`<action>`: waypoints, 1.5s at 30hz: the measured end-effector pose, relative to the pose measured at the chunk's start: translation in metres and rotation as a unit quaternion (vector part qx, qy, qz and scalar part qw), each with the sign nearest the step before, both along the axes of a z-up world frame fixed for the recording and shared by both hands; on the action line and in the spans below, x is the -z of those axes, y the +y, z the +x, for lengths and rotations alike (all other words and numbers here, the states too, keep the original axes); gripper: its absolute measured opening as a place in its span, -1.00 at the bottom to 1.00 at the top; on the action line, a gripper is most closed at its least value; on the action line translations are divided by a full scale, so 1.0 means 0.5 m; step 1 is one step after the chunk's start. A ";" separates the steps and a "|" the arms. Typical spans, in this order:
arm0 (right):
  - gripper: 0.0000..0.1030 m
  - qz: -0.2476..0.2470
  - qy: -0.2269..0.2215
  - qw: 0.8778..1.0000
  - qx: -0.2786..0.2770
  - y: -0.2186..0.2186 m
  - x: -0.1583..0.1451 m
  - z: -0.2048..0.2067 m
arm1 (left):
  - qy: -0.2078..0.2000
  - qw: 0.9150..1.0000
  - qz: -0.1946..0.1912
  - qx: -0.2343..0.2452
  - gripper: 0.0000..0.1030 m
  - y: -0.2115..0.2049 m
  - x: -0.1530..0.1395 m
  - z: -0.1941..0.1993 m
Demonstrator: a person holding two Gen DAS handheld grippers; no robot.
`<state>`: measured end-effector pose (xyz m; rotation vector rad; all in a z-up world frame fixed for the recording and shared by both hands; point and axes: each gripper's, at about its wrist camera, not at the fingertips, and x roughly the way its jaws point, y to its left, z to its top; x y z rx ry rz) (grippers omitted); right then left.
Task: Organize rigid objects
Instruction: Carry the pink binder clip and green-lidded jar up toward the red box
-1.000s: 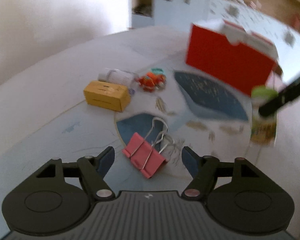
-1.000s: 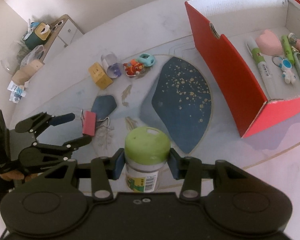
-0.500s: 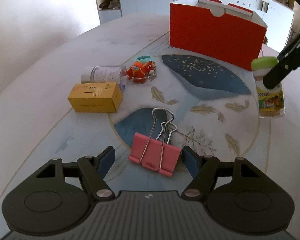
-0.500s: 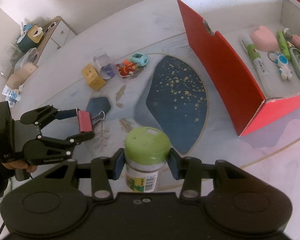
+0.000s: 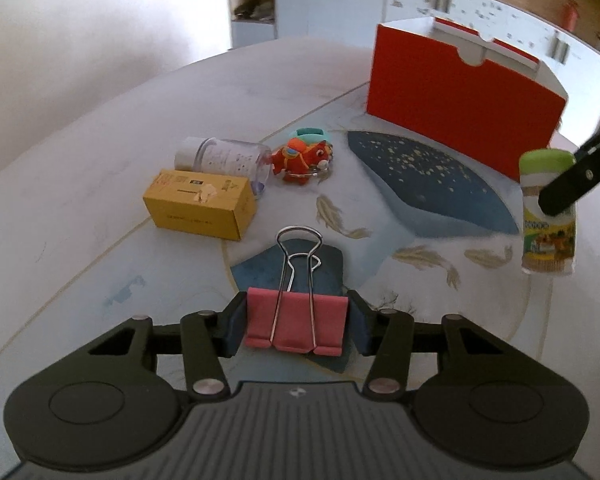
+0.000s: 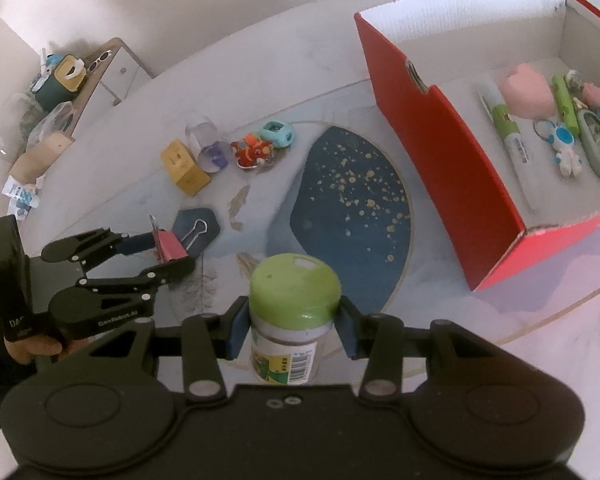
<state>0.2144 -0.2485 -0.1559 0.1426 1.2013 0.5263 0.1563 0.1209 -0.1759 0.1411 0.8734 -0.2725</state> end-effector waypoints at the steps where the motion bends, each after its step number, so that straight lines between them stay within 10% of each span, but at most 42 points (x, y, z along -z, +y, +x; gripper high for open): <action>1: -0.14 0.001 -0.002 1.000 -0.001 -0.001 -0.003 0.000 | 0.001 1.000 -0.006 -0.010 -0.03 -0.002 -0.002 -0.001; 26: -0.14 0.032 -0.094 0.994 -0.039 -0.144 -0.167 0.068 | -0.046 0.993 -0.072 -0.085 -0.03 -0.171 -0.198 0.010; 45: -0.14 0.026 -0.105 0.994 -0.027 -0.363 -0.146 0.222 | -0.058 0.990 -0.069 -0.109 -0.03 -0.436 -0.268 0.163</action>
